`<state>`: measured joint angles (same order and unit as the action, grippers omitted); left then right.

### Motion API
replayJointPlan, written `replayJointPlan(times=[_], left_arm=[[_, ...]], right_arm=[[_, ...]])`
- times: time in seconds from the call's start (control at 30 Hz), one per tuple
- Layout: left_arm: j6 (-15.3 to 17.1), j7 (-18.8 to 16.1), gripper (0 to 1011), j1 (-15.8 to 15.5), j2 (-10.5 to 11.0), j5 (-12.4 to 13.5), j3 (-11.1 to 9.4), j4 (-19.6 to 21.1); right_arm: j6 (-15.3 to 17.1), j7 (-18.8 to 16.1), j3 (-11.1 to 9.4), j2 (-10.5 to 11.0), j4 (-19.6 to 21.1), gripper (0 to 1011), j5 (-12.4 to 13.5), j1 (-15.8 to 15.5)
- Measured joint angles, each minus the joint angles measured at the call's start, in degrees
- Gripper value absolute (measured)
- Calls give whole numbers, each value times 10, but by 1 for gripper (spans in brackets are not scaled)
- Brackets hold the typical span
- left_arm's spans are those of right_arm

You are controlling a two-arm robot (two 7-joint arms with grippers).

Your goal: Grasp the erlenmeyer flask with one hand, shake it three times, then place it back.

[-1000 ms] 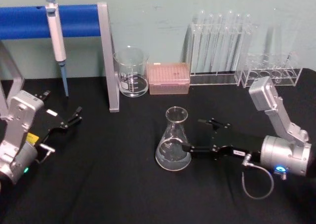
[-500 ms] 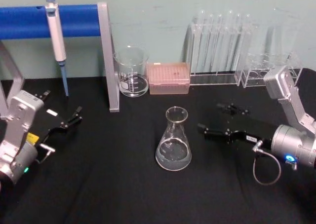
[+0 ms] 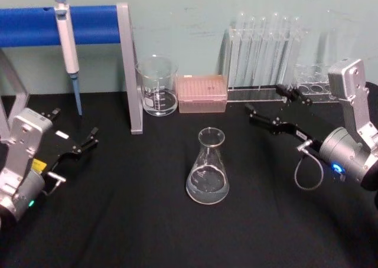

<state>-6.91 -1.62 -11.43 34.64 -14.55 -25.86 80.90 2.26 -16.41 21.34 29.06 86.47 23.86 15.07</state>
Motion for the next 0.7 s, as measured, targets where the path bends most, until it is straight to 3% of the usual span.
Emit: replayJointPlan(times=[0.2, 0.47, 0.7], left_arm=[[0, 0, 1001, 0, 0, 0, 0, 0], [0, 0, 1001, 0, 0, 0, 0, 0], [0, 0, 1001, 0, 0, 0, 0, 0]], right_arm=[[-33, 50, -17, -25, -5, 1003, -29, -9], [-32, 119, -36, -61, -16, 1003, -56, -30], [-18, 131, -40, -79, -34, 1003, -64, -40]])
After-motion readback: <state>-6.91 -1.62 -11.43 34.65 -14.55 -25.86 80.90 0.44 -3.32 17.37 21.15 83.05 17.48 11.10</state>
